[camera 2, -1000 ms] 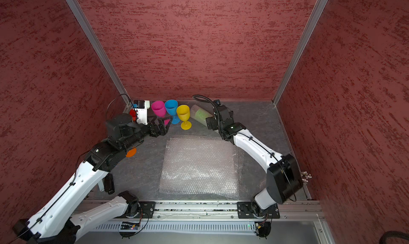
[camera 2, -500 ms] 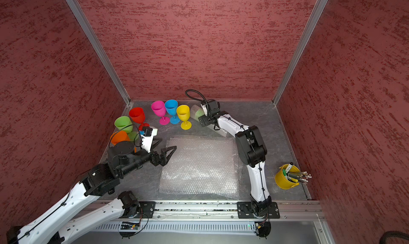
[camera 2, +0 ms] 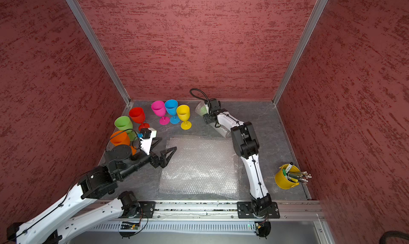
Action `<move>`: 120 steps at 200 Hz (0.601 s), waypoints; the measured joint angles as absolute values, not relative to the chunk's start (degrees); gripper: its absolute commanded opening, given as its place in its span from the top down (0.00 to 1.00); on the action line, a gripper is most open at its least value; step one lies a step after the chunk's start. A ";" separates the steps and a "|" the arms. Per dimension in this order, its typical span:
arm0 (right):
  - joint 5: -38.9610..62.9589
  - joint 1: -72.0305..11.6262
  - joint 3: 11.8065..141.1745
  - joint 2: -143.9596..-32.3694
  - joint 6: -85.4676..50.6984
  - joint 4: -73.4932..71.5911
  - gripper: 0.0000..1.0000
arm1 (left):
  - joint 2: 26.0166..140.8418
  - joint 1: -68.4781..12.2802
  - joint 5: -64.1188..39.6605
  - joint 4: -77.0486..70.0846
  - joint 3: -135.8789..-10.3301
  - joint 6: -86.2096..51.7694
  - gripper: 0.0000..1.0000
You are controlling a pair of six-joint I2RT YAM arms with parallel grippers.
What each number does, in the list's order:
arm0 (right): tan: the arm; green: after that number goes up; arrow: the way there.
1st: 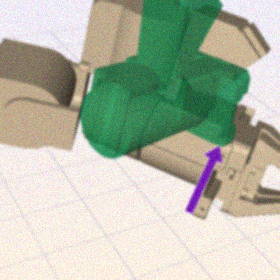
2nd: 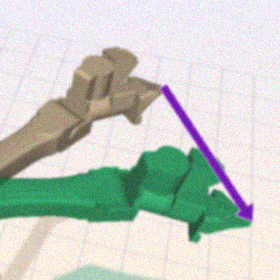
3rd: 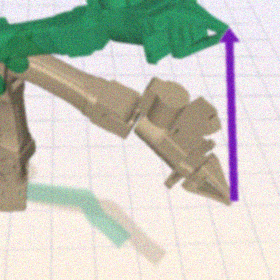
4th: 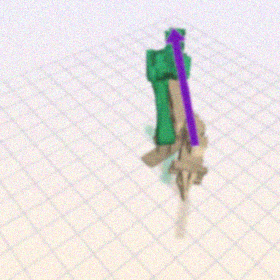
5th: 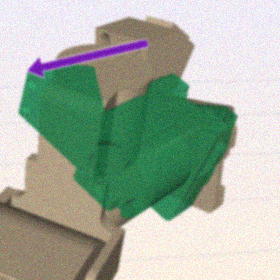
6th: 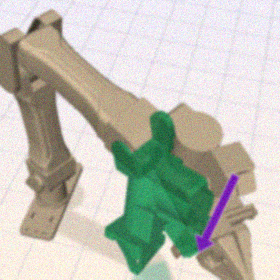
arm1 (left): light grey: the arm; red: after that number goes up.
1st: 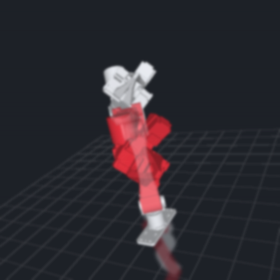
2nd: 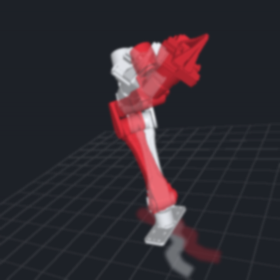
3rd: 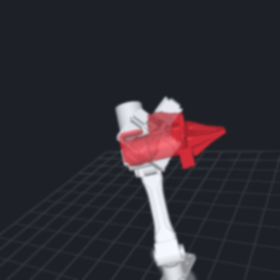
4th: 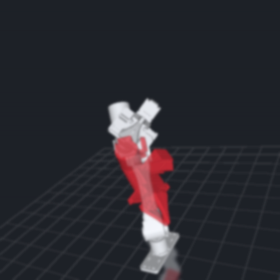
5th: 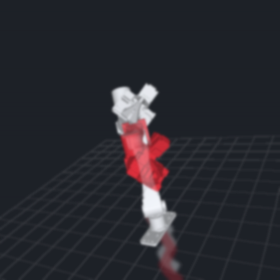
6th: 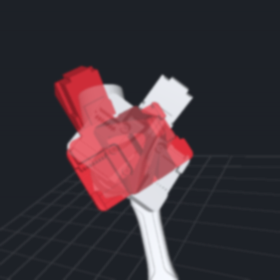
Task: Unpack wine glasses from bubble wrap
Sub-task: Pick up the bubble wrap from the center of the board.
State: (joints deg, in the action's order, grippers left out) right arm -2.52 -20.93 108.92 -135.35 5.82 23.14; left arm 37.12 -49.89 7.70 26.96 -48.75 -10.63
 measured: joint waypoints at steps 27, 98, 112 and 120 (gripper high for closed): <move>-2.66 -19.40 111.13 -135.44 4.67 24.38 0.48 | 37.50 -49.89 7.99 26.98 -48.75 -10.63 0.00; -6.02 -20.18 105.19 -117.25 0.49 26.52 0.45 | 37.50 -49.91 10.31 26.96 -48.73 -10.61 0.00; -6.07 -20.21 103.57 -110.89 -1.15 26.76 0.45 | 37.56 -49.89 10.79 26.96 -48.73 -10.55 0.00; -6.02 -20.21 102.39 -107.24 -2.81 26.92 0.44 | 37.63 -49.91 11.05 26.96 -48.73 -10.48 0.00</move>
State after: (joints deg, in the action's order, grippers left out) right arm -6.02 -20.21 102.39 -107.24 -2.81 26.92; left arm 37.63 -49.91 11.05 26.96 -48.73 -10.48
